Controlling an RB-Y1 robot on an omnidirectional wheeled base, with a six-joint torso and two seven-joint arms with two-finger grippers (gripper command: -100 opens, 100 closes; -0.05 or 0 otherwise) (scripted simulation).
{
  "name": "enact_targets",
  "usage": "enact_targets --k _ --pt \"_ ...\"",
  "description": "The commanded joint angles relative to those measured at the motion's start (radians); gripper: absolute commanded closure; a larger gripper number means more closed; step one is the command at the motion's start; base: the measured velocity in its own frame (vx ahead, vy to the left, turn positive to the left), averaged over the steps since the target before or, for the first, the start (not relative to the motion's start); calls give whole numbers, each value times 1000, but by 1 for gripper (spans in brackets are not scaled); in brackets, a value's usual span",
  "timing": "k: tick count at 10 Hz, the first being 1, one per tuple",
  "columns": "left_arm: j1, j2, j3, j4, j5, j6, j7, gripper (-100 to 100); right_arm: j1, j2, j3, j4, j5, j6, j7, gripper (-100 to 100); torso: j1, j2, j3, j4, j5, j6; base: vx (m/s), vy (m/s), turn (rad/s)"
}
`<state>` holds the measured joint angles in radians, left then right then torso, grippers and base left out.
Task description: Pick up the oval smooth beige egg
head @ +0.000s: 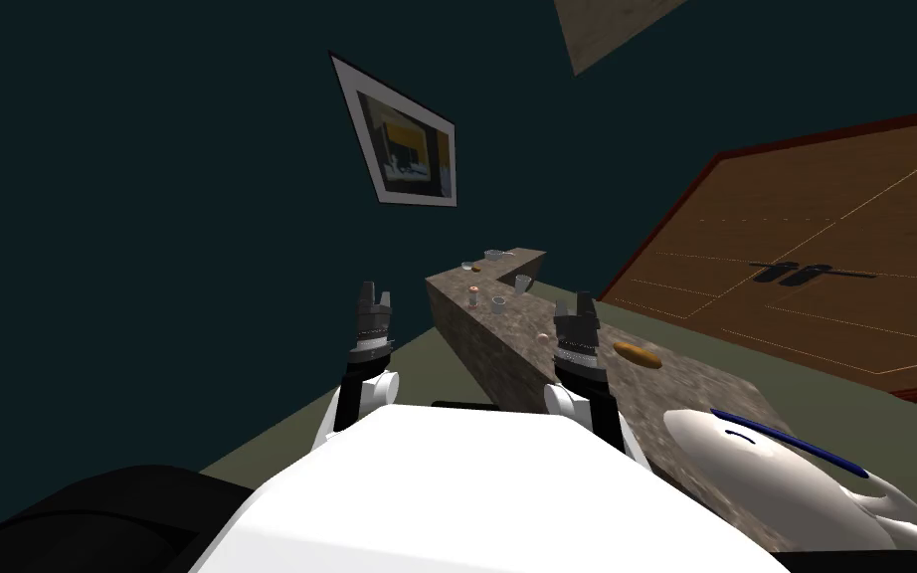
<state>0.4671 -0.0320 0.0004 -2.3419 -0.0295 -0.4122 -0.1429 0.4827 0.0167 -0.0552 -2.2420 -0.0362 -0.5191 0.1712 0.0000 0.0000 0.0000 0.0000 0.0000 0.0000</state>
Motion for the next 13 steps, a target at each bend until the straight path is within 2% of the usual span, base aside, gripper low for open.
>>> enact_targets --k 1,3,6,10,11,13 --pt "0 0 0 0 0 0 0 0 22 -44 -3 1 8 2 -1 -100 0 0 0 0 0 0 -49 -9 91" --pt "0 0 0 0 0 0 0 0 55 -82 -8 2 22 5 -1 -100 -2 5 3 1 0 0 -96 -40 109" --pt "0 0 0 0 0 0 0 0 128 -126 -21 7 58 17 0 -100 -3 8 5 2 -1 0 -113 -43 128" --pt "0 0 0 0 0 0 0 0 254 -161 -46 22 131 45 5 -100 -4 8 5 2 -1 0 -107 -43 176" --pt "0 0 0 0 0 0 0 0 258 -161 -46 22 131 45 5 -100 -3 7 4 2 -1 0 -65 -28 56" --pt "0 0 0 0 0 0 0 0 324 -176 -63 34 178 65 10 -100 -3 4 3 1 -1 0 -60 -33 180"
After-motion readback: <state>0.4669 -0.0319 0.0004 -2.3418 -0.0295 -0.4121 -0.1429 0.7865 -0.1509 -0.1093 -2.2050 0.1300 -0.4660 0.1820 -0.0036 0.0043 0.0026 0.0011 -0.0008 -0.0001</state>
